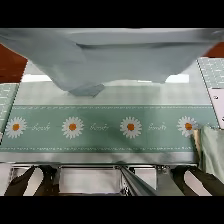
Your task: Fold the shirts.
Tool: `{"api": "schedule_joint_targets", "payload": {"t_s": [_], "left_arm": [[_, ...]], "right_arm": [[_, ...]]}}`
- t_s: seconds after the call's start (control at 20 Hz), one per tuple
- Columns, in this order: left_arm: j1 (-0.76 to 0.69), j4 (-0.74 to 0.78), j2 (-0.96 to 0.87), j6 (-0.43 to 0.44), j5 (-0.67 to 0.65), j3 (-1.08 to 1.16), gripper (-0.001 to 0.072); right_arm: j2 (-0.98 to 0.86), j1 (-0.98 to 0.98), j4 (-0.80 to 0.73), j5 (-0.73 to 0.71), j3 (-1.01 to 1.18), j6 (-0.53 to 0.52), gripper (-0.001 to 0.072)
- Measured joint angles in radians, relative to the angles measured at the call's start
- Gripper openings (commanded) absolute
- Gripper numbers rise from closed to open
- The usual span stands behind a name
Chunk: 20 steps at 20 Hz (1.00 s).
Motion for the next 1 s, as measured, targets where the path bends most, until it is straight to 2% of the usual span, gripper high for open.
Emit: {"api": "schedule_joint_targets", "payload": {"t_s": [0.35,0.55,0.7,0.85,1.0], "left_arm": [[-0.016,0.422,0.248,-0.185,0.030,0.241,0.0018],[-0.156,0.674,0.333,-0.258,0.005,0.283,0.0018],[-0.272,0.847,0.351,-0.319,-0.061,0.280,0.0018],[-0.330,0.938,0.339,-0.367,-0.102,0.206,0.0019],[-0.351,0.948,0.293,-0.393,-0.106,0.063,0.0019]], "right_arm": [[0.296,0.000,-0.169,0.042,0.060,0.039,0.0025],[0.380,0.000,-0.207,0.082,0.064,0.058,0.0025],[0.397,0.000,-0.214,0.132,0.051,0.066,0.0025],[0.384,0.000,-0.187,0.150,-0.029,0.078,0.0025],[0.335,0.000,-0.127,0.145,-0.164,0.061,0.0025]]}}
